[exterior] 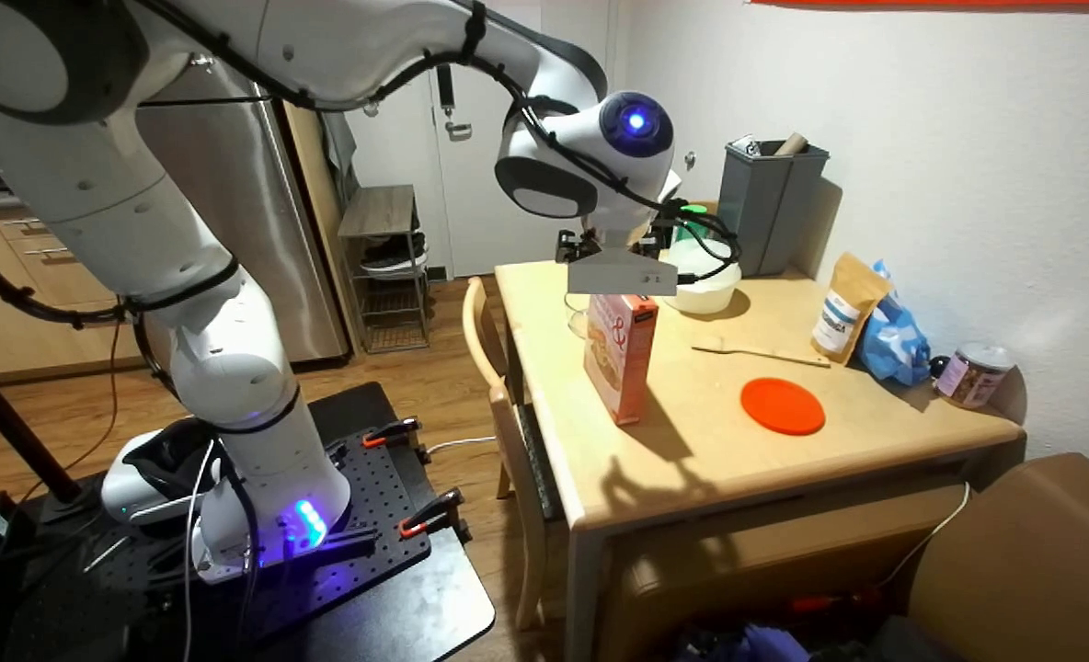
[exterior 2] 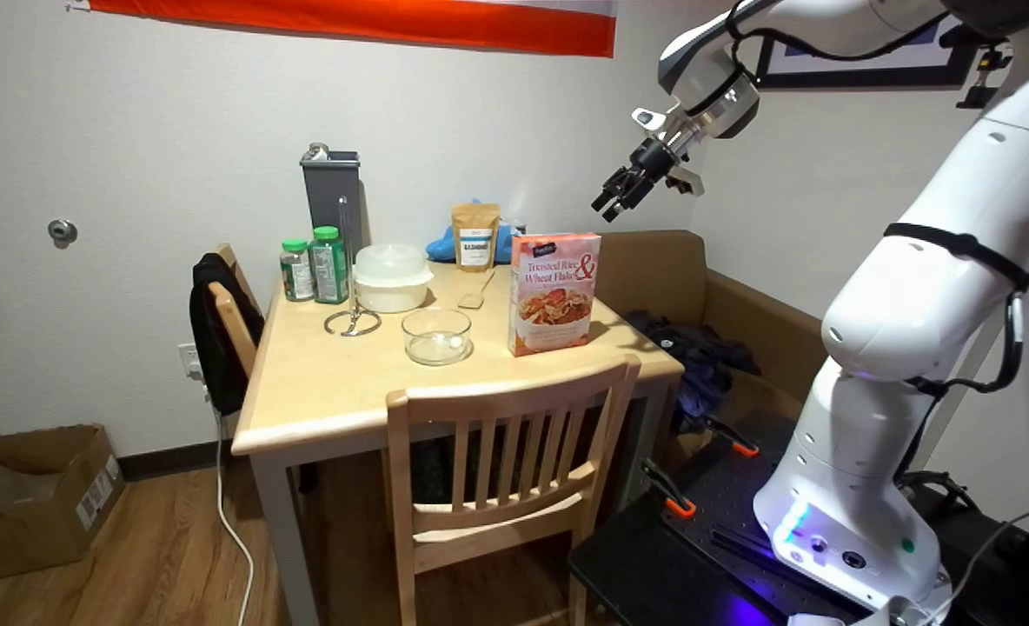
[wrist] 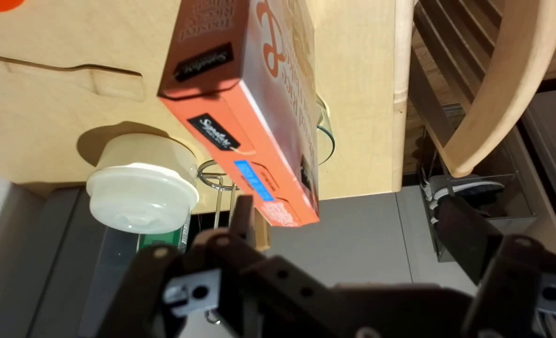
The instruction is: Pour some cereal into the clear bowl
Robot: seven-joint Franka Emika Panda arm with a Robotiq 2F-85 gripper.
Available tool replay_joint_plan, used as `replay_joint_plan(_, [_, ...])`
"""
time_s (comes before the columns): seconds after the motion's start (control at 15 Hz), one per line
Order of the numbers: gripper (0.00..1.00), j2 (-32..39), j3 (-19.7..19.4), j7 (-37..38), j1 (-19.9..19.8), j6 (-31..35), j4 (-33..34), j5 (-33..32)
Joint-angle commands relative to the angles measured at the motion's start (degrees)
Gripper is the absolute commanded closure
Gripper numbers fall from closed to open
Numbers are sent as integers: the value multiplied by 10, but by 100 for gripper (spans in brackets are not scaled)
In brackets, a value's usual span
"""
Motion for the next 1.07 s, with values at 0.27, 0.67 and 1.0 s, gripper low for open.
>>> replay_joint_plan(0.27, [0,127,22,-49,-59,-5,102,49])
replay_joint_plan(0.67, [0,209,34,-116,-126,-100,198,66])
replay_joint_plan(1.0, [0,271,59,-157,-168,-243,266,52])
